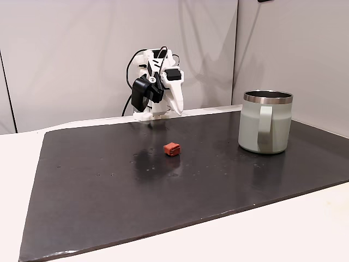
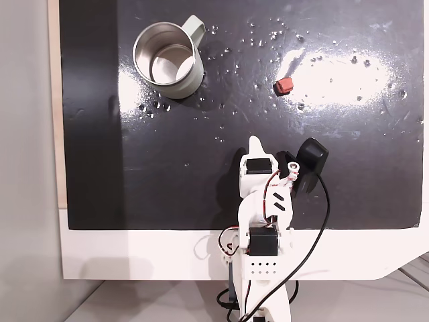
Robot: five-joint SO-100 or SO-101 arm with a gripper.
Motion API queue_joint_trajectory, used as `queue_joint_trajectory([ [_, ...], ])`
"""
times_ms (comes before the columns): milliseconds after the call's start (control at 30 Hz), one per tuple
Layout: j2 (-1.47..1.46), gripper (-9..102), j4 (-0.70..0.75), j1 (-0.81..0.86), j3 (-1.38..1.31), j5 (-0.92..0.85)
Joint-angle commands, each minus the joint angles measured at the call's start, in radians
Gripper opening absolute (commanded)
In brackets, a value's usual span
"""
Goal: Grasp a cube and put it in the cup.
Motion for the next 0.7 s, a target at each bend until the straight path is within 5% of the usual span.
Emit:
queue_joint_trajectory([
  [0, 0.015, 0, -0.023, -0.011, -0.005, 0.0],
  [667, 0.015, 0, -0.014, 0.0, -0.015, 0.0],
])
